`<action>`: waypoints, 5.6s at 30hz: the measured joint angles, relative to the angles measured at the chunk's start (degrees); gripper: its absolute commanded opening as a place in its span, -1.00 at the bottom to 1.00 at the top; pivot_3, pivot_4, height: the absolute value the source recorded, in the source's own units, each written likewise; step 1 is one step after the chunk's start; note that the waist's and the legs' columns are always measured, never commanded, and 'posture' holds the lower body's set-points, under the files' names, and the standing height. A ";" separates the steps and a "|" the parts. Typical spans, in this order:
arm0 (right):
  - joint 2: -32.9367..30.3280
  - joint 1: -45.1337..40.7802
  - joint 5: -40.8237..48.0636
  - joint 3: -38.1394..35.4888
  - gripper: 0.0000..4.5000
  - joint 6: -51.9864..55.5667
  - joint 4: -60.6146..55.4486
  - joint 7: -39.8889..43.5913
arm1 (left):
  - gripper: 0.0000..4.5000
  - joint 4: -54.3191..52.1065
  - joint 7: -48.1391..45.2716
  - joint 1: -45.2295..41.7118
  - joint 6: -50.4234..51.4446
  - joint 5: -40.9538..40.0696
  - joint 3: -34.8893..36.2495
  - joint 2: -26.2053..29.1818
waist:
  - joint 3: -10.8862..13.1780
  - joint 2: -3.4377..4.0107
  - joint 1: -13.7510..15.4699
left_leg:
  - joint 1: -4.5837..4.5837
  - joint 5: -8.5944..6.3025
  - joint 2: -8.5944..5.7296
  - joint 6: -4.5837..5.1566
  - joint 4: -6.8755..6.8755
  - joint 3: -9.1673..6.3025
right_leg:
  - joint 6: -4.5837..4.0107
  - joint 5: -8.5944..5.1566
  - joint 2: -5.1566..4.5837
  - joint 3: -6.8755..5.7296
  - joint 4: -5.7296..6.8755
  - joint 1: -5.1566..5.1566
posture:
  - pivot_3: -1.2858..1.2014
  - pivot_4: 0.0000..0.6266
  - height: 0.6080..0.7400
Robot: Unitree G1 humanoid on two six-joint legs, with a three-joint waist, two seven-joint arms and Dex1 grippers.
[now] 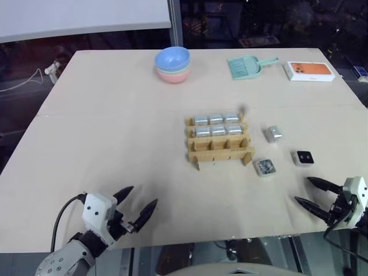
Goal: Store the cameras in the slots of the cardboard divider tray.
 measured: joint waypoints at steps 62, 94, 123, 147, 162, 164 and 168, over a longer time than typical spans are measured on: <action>4.06 -2.51 2.54 -2.64 1.00 12.72 -11.58 -21.61 | 0.98 2.81 -29.29 -16.07 5.97 -22.93 9.25 27.12 | 0.00 0.14 0.00 | -0.02 0.01 0.04 0.00 -0.02 0.09 | -0.01 0.01 0.07 0.03 0.05 -0.05 | 0.03 -0.52 1.00; 5.39 -8.65 -20.42 8.25 -0.12 0.22 -8.86 -37.43 | 1.00 5.15 -26.57 -27.72 11.10 -21.45 7.41 25.84 | 0.04 0.17 -1.30 | 0.04 0.03 -0.13 0.01 -0.01 0.14 | 0.00 0.02 0.10 0.15 0.11 -0.04 | 0.03 -0.52 1.00; 11.43 -57.43 -45.66 41.16 -0.12 -52.23 15.34 -25.34 | 0.77 16.42 -7.70 -60.41 37.87 -30.19 -12.05 13.87 | 0.14 0.03 -1.42 | -0.02 0.24 -0.23 -0.35 0.03 -0.06 | -0.07 0.31 0.09 0.08 0.12 0.06 | 0.03 -0.52 1.00; 7.99 -53.17 -37.10 42.84 0.98 -43.33 8.88 -21.74 | -0.68 19.55 -12.43 -60.49 32.84 -22.63 -14.43 11.97 | 0.14 0.02 -1.15 | -0.03 0.23 -0.23 -0.31 0.03 -0.11 | -0.26 0.21 0.07 0.04 0.16 0.07 | 0.03 -0.52 1.00; -21.21 -18.58 19.20 17.53 0.98 17.69 -19.62 -5.76 | -0.68 34.94 -19.93 -63.57 7.66 -3.07 -21.01 8.25 | 0.14 -0.06 -0.07 | -0.01 0.09 -0.23 -0.07 0.07 -0.03 | -0.26 0.19 0.08 0.06 0.11 0.09 | 0.03 -0.52 1.00; -21.35 -16.02 20.12 13.60 0.98 18.88 -19.48 -3.68 | -0.68 36.48 -21.03 -64.05 5.53 -1.96 -21.55 7.12 | 0.14 -0.06 -0.04 | 0.00 0.09 -0.23 -0.07 0.07 -0.04 | -0.24 0.19 0.11 0.05 0.12 0.10 | 0.03 -0.52 1.00; -21.32 -10.47 20.66 4.71 0.98 19.16 -17.73 0.75 | -0.68 37.25 -22.83 -64.93 2.92 -0.85 -22.41 5.82 | 0.14 -0.07 0.23 | -0.06 0.09 -0.26 -0.07 0.10 -0.04 | -0.14 0.25 0.11 0.03 0.12 0.11 | 0.03 -0.52 1.00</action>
